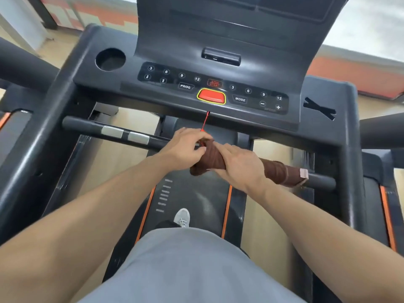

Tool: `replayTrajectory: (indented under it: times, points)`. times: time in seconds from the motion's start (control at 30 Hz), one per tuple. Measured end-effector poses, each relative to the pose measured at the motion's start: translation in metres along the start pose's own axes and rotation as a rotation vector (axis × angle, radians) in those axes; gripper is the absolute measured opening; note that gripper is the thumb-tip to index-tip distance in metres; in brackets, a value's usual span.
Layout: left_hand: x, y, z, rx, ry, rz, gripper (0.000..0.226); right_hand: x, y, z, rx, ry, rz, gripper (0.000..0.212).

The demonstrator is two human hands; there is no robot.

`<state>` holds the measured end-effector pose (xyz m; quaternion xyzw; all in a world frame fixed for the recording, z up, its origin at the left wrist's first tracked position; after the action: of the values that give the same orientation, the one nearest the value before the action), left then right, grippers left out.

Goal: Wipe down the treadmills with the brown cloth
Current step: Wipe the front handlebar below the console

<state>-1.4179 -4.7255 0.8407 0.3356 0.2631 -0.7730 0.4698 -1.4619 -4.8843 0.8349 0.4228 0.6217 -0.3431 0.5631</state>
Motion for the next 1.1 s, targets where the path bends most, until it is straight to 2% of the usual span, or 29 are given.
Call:
replayTrajectory:
  times: [0.1, 0.17, 0.27, 0.33, 0.37, 0.43, 0.6, 0.73, 0.8, 0.9, 0.97, 1.03, 1.1]
  points:
    - [-0.005, 0.0, -0.004, -0.041, -0.126, 0.035, 0.042, -0.002, 0.001, -0.001, -0.005, 0.012, -0.03, 0.067]
    - [-0.008, -0.002, -0.008, -0.066, -0.183, 0.066, 0.041, -0.009, -0.003, 0.005, 0.048, 0.095, -0.046, 0.054]
    - [-0.007, -0.003, -0.009, -0.035, -0.202, 0.069, 0.041, -0.017, -0.017, 0.037, 0.306, 0.181, -0.068, 0.049]
    - [-0.006, -0.003, -0.01, -0.026, -0.225, 0.08, 0.045, -0.018, -0.028, 0.063, 0.517, 0.123, -0.158, 0.053]
    - [-0.006, -0.003, -0.012, -0.03, -0.242, 0.091, 0.05, -0.019, -0.029, 0.068, 0.562, 0.091, -0.207, 0.056]
    - [-0.007, -0.003, -0.013, -0.027, -0.267, 0.127, 0.059, -0.016, -0.02, 0.054, 0.505, 0.08, -0.264, 0.06]
    - [-0.012, -0.006, -0.013, -0.029, -0.373, 0.181, 0.066, -0.006, 0.019, -0.02, 0.187, 0.077, -0.181, 0.055]
    - [-0.016, -0.012, -0.023, -0.069, -0.519, 0.246, 0.062, -0.013, 0.011, -0.009, 0.159, 0.24, -0.193, 0.037]
    - [-0.019, -0.021, -0.036, -0.081, -0.367, 0.355, 0.055, -0.019, 0.0, 0.001, 0.158, 0.291, -0.169, 0.026]
    - [-0.028, -0.049, -0.062, -0.09, 0.087, 0.555, 0.035, -0.022, -0.014, 0.014, 0.204, 0.311, -0.134, 0.025]
    - [-0.031, -0.068, -0.077, -0.151, 0.211, 0.526, 0.044, -0.026, -0.024, 0.032, 0.324, 0.251, -0.126, 0.022]
    - [-0.027, -0.076, -0.08, -0.16, 0.269, 0.448, 0.056, -0.032, -0.033, 0.047, 0.409, 0.151, -0.202, 0.041]
    - [-0.024, -0.074, -0.078, -0.169, 0.255, 0.42, 0.064, -0.034, -0.028, 0.043, 0.404, 0.094, -0.282, 0.053]
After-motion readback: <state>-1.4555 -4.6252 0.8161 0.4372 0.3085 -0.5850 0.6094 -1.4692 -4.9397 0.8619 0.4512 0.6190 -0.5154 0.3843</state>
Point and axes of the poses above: each hand's wrist, its own y-axis towards the middle knuckle, its own x-axis out of the palm, z = x × y, the point moved 6 cm from there along y, towards the middle knuckle, and after that the axes turned 3 degrees about z, right-handed, at the moved point
